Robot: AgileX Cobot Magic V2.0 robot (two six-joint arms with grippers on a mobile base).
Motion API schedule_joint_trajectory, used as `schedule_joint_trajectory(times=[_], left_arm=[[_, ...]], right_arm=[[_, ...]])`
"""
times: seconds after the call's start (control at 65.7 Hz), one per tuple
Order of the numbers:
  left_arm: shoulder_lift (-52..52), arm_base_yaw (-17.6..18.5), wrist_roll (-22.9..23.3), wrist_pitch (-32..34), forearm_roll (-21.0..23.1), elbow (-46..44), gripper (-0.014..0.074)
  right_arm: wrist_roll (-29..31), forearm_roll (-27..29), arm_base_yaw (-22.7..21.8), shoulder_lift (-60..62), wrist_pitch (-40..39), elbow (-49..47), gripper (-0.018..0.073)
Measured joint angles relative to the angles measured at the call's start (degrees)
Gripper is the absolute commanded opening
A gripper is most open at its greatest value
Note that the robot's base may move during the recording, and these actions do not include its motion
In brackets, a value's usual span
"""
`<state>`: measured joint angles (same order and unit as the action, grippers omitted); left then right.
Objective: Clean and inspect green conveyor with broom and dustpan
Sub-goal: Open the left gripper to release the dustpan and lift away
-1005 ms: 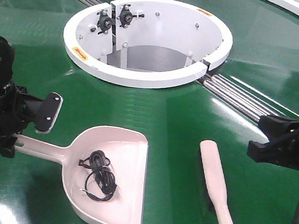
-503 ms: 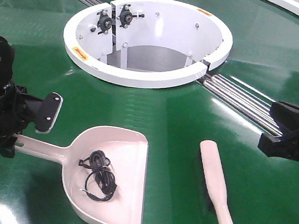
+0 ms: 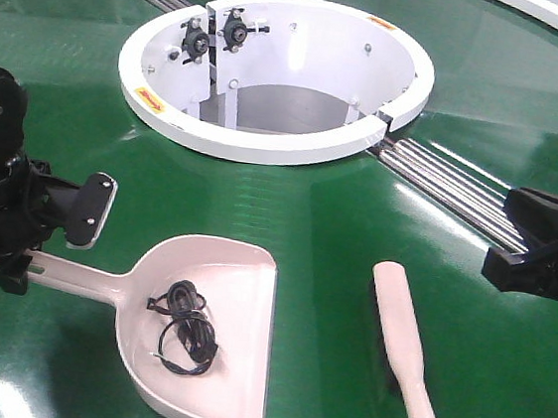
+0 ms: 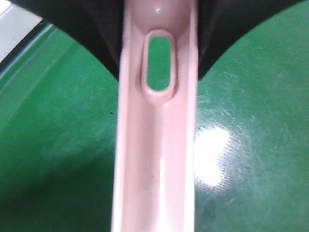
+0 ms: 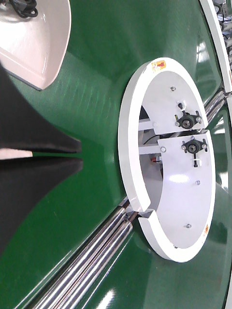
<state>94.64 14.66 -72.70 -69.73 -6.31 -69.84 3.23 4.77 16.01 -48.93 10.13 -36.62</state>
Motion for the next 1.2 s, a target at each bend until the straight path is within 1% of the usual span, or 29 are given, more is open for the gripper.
schedule_joint_trajectory(times=[0.137, 0.244, 0.396, 0.457, 0.533, 0.67, 0.731, 0.853, 0.914, 1.02, 1.127, 1.203], left_arm=[[0.0, 0.0, 0.0, 0.0, 0.0, 0.0, -0.0019], [0.0, 0.0, 0.0, 0.0, 0.0, 0.0, 0.0001], [0.0, 0.0, 0.0, 0.0, 0.0, 0.0, 0.0079], [0.0, 0.0, 0.0, 0.0, -0.05, 0.0, 0.0133], [0.0, 0.0, 0.0, 0.0, -0.05, 0.0, 0.0224], [0.0, 0.0, 0.06, 0.0, 0.03, 0.0, 0.0423], [-0.12, 0.11, 0.84, 0.0, 0.12, 0.0, 0.0508], [-0.73, 0.11, 2.79, 0.0, -0.07, 0.0, 0.0602], [-1.17, 0.11, 3.43, 0.0, -0.34, 0.0, 0.0619], [-2.47, 0.11, 5.68, 0.0, -0.53, 0.0, 0.0607], [-4.83, 0.11, 10.76, 0.14, -0.53, 0.0, 0.0573], [-7.48, 0.11, 17.23, 1.01, -0.58, 0.0, 0.0537]], right_arm=[[0.0, 0.05, 0.0, 0.0, 0.0, 0.0, -0.001], [0.0, 0.05, 0.0, 0.0, 0.0, 0.0, -0.001], [0.0, 0.05, 0.0, 0.0, -0.05, 0.0, -0.001], [0.0, 0.05, 0.0, 0.0, -0.05, 0.0, -0.001], [0.0, 0.07, 0.0, 0.0, -0.05, 0.0, -0.001], [0.0, 0.07, 0.0, 0.0, -0.05, 0.0, -0.001], [0.0, 0.07, 0.0, 0.0, -0.05, 0.0, -0.001], [0.0, 0.07, 0.0, 0.0, -0.05, 0.0, -0.001], [0.0, 0.07, 0.0, 0.0, -0.05, 0.0, -0.001], [0.0, 0.07, 0.0, 0.0, -0.05, 0.0, -0.001], [0.0, 0.07, 0.0, 0.0, -0.05, 0.0, -0.001], [0.0, 0.07, 0.0, 0.0, -0.24, 0.0, -0.001]])
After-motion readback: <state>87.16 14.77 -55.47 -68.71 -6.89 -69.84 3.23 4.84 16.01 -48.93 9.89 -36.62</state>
